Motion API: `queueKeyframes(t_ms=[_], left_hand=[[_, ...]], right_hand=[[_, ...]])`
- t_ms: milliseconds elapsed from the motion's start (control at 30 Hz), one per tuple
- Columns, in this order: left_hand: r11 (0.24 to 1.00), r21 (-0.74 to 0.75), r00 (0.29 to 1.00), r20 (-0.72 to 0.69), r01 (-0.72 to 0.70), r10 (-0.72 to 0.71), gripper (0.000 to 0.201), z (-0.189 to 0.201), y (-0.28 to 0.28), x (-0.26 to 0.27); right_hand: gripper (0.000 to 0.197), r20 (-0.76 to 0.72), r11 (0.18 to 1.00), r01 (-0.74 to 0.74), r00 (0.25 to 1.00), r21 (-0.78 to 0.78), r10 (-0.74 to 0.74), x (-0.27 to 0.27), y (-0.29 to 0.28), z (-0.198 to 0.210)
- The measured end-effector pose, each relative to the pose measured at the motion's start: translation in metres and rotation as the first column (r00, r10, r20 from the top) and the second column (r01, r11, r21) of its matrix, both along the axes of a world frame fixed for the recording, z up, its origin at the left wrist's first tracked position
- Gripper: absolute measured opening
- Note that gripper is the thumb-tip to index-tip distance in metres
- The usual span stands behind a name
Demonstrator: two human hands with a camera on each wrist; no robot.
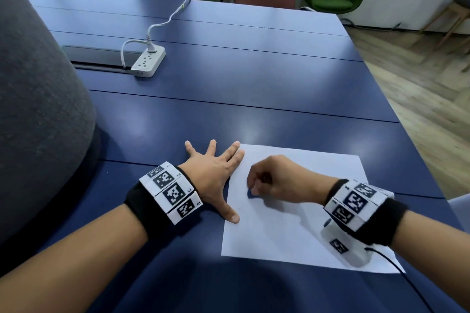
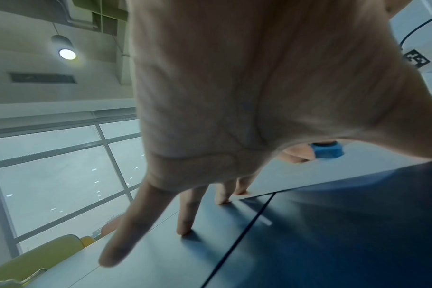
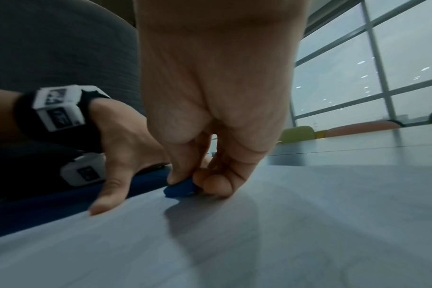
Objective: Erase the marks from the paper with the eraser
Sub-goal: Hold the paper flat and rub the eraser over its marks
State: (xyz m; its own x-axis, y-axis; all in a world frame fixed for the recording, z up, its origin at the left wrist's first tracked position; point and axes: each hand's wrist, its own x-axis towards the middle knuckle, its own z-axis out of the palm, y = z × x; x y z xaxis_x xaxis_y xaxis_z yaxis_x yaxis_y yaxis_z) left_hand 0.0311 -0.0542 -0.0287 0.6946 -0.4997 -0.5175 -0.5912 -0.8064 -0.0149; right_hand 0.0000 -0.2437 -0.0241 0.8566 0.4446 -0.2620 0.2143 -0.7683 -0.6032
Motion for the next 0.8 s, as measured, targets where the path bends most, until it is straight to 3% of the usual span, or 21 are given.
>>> queueKeyframes(t_ms=[67, 233, 400, 600, 733, 800], left_hand=[[1.0, -0.007, 1.0, 0.006, 0.002, -0.002, 0.147, -0.002, 0.002, -0.006], [1.0, -0.028, 1.0, 0.004, -0.01, 0.01, 0.148, -0.004, 0.004, -0.01], [1.0, -0.03, 1.0, -0.006, -0.006, 0.006, 0.15, -0.005, 0.007, -0.01], [0.999, -0.03, 1.0, -0.025, -0.016, 0.015, 0.15, -0.004, 0.007, -0.01], [0.999, -0.031, 0.999, -0.036, -0.014, 0.013, 0.151, -0.004, 0.007, -0.012], [1.0, -0.027, 0.999, -0.035, -0.01, 0.009, 0.151, -0.004, 0.008, -0.012]], right_hand=[[0.006, 0.024, 1.0, 0.01, 1.0, -0.013, -0.01, 0.005, 0.001, -0.001], [0.009, 0.157, 0.963, 0.268, 0.951, 0.002, -0.265, 0.035, -0.005, -0.005], [0.003, 0.058, 0.999, 0.045, 0.997, 0.005, -0.045, 0.005, 0.006, -0.005], [0.006, 0.16, 0.967, 0.253, 0.954, 0.018, -0.253, 0.037, 0.0, -0.008], [0.004, 0.077, 0.997, 0.064, 0.995, 0.036, -0.066, 0.007, 0.008, -0.008], [0.002, 0.076, 0.999, 0.039, 0.996, 0.014, -0.04, 0.008, 0.008, -0.006]])
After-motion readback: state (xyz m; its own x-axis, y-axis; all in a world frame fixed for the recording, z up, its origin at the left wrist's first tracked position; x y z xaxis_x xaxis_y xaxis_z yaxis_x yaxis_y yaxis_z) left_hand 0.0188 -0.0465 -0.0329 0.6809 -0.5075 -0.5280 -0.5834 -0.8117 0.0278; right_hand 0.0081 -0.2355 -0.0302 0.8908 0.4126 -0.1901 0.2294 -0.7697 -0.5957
